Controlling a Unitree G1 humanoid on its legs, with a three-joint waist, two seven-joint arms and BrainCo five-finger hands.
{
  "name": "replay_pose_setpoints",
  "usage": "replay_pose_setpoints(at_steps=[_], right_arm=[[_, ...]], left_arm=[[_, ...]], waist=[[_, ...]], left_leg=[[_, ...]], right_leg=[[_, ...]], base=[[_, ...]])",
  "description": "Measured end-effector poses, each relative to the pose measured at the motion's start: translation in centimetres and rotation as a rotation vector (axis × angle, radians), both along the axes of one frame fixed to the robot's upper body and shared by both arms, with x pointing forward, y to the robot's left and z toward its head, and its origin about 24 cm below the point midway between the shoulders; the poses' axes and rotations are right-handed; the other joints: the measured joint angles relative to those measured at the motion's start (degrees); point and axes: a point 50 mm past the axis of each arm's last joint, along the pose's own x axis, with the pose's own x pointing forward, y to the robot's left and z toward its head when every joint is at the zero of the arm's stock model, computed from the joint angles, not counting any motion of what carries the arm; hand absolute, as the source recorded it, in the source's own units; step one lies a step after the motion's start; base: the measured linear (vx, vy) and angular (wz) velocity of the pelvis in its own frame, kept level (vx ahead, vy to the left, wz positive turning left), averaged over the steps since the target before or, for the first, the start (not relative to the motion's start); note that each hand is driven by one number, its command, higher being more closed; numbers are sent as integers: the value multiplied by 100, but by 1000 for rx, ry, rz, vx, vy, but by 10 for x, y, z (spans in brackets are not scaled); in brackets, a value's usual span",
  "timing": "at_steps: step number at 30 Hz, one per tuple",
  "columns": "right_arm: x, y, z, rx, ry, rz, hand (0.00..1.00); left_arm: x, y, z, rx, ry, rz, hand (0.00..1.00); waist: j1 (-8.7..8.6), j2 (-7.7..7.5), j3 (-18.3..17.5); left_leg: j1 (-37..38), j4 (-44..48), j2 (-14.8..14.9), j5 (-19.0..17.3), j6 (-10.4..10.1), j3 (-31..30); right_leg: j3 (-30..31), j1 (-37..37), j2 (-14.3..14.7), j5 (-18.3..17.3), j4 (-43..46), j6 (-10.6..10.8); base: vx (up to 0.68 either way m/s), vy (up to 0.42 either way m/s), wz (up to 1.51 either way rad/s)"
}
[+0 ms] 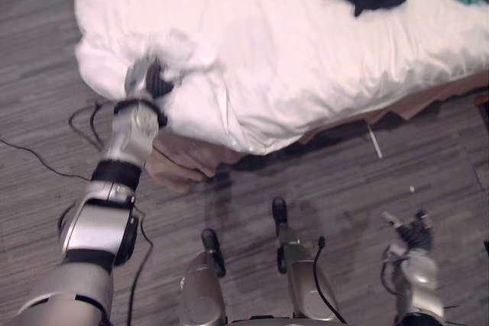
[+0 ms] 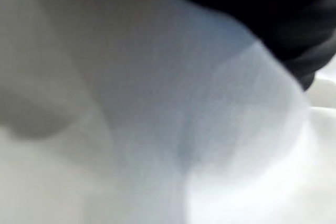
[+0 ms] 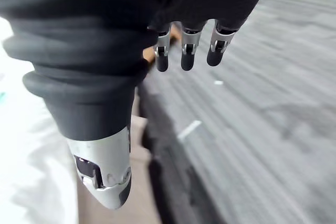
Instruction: Tidy the bed and pick cloth on bed and put in laundry
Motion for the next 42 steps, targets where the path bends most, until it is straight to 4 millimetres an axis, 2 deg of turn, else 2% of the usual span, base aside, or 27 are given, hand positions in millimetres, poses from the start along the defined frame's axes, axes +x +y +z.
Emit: replay_pose_setpoints(at_steps=[1, 3, 4, 5, 6, 7, 9, 11, 12, 13, 14, 17, 19, 20, 21, 23, 25, 26, 28, 29, 31, 32, 33, 34, 35, 39, 42], right_arm=[[0, -6, 8, -43, -9, -4, 0], [5, -8, 17, -76, -25, -4, 0], [9, -8, 23, -82, -41, -1, 0], [13, -8, 35, -108, -75, 1, 100], [18, -10, 49, -194, -85, 16, 100], [22, -14, 61, -292, -73, 34, 100], [31, -19, 79, -385, -86, 51, 100], [52, -15, 101, -447, -140, 95, 100], [54, -13, 103, -453, -145, 105, 100], [72, -2, 112, -479, -166, 174, 100], [84, 8, 116, -484, -179, 223, 100], [119, 39, 126, -482, -217, 341, 100], [137, 56, 142, -494, -263, 398, 100], [150, 68, 162, -501, -327, 430, 100], [157, 74, 173, -501, -360, 442, 100], [175, 87, 214, -502, -465, 467, 100], [181, 93, 239, -516, -524, 476, 100], [183, 94, 245, -514, -540, 479, 100], [188, 95, 259, -499, -560, 485, 100], [191, 96, 258, -488, -552, 487, 100], [200, 97, 245, -443, -490, 502, 100], [202, 97, 241, -427, -475, 501, 100], [203, 104, 238, -392, -503, 498, 100], [203, 110, 243, -378, -540, 504, 100], [206, 121, 244, -332, -566, 529, 100], [205, 149, 238, -274, -619, 616, 100], [196, 203, 224, -237, -634, 824, 100]], left_arm=[[-6, 5, -14, -6, 34, 13, 0], [-24, 20, -42, -38, 95, 59, 0], [-37, 28, -55, -73, 109, 84, 0], [-57, 38, -73, -135, 120, 133, 0], [-91, 50, -103, -249, 151, 225, 0], [-127, 61, -132, -366, 185, 334, 0], [-166, 68, -165, -446, 266, 466, 0], [-209, 78, -198, -550, 359, 655, 0], [-214, 79, -202, -563, 367, 677, 0], [-241, 81, -219, -630, 406, 780, 0], [-259, 81, -230, -675, 434, 849, 0], [-291, 76, -254, -845, 448, 1023, 0], [-305, 69, -264, -941, 446, 1102, 0], [-316, 63, -272, -1009, 448, 1164, 0], [-320, 60, -275, -1034, 448, 1189, 0], [-321, 52, -280, -1075, 449, 1209, 0], [-316, 51, -279, -1088, 438, 1200, 0], [-314, 51, -279, -1091, 434, 1195, 0], [-293, 46, -277, -1093, 433, 1132, 0], [-286, 44, -276, -1093, 435, 1108, 0], [-251, 33, -271, -1091, 442, 982, 0], [-241, 29, -269, -1089, 442, 945, 0], [-221, 21, -263, -1082, 437, 871, 0], [-210, 16, -260, -1078, 437, 827, 0], [-195, 9, -255, -1073, 426, 767, 0], [-166, -3, -240, -1062, 382, 653, 0], [-152, -13, -231, -1052, 359, 591, 0]], waist=[[67, 21, -112], [174, 48, -295], [138, 61, -307], [114, 86, -321], [127, 130, -374], [197, 150, -604], [281, 151, -844], [360, 140, -884], [385, 141, -885], [483, 132, -897], [557, 134, -898], [600, 124, -879], [639, 127, -700], [733, 104, -522], [738, 114, -439], [812, 124, -43], [858, 149, 234], [858, 163, 297], [866, 264, 636], [869, 281, 657], [916, 338, 708], [918, 365, 726], [974, 373, 771], [955, 373, 774], [911, 377, 776], [844, 391, 782], [844, 390, 782]], left_leg=[[24, -80, -9, 64, -32, 3], [133, -369, -113, 260, -41, -62], [250, -545, -151, 335, -47, -77], [496, -755, -210, 381, -53, -87], [826, -921, -241, 391, -71, -97], [994, -1011, -226, 386, -74, -154], [994, -1041, -260, 414, -99, -372], [1075, -1090, -323, 466, -73, -519], [1075, -1092, -330, 471, -68, -539], [1046, -1117, -396, 513, -24, -650], [984, -1123, -441, 551, 2, -742], [788, -1197, -582, 708, 63, -1020], [714, -1208, -632, 782, 85, -1142], [587, -1187, -663, 800, 83, -1198], [491, -1177, -681, 808, 87, -1266], [202, -1054, -712, 863, 52, -1380], [-61, -981, -728, 924, 50, -1491], [-157, -994, -736, 969, 49, -1544], [-402, -1057, -778, 1157, 11, -1741], [-493, -1088, -789, 1191, 1, -1785], [-804, -1253, -807, 1395, 27, -1919], [-850, -1311, -807, 1457, 36, -1966], [-880, -1428, -798, 1522, 21, -1981], [-893, -1477, -795, 1564, 47, -1976], [-887, -1491, -792, 1565, 46, -1965], [-843, -1528, -765, 1562, 44, -1904], [-701, -1643, -686, 1576, 21, -1824]], right_leg=[[0, 0, 0, -1, -14, -1], [-75, 51, -39, -17, -29, -25], [-100, 125, -56, -50, -28, -23], [-124, 290, -64, -123, -29, -3], [-140, 556, -24, -197, -47, -27], [-171, 720, 5, -265, -82, -39], [-332, 839, 0, -272, -152, -46], [-450, 951, -57, -270, -187, -46], [-465, 964, -66, -269, -195, -46], [-557, 1005, -139, -253, -229, -29], [-631, 1011, -184, -224, -256, -26], [-869, 975, -322, -150, -324, -14], [-977, 963, -371, -114, -316, -9], [-1004, 859, -401, -98, -280, -5], [-1039, 783, -417, -97, -236, -7], [-1089, 506, -458, -94, -86, -23], [-1146, 279, -475, -97, -7, -36], [-1198, 200, -486, -93, 10, -36], [-1369, 14, -520, -38, 65, -26], [-1402, -71, -527, -29, 64, -20], [-1528, -370, -538, 40, 51, -61], [-1573, -417, -539, 57, 52, -83], [-1598, -491, -529, 75, 47, -104], [-1595, -531, -526, 84, 46, -110], [-1587, -538, -524, 83, 45, -110], [-1538, -543, -507, 74, 42, -116], [-1503, -502, -465, 52, 43, -144]], base=[[30, -70, 8], [16, -57, 12], [7, -45, 15], [28, -21, 6], [70, -7, 10], [88, -2, 16], [80, -4, 43], [17, 20, 40], [-33, 49, 32], [-57, 53, 39], [-80, 60, 49], [-82, 34, 48], [-124, 27, 39], [-148, 20, 20], [-180, 24, 26], [-137, 16, 20], [-127, -8, 17], [-112, -17, 39], [-70, -13, 40], [-50, -13, 30], [-13, -17, 30], [15, -23, 23], [19, -26, 12], [0, 0, 0], [21, -11, -4], [21, -8, -10], [18, -21, -16]])
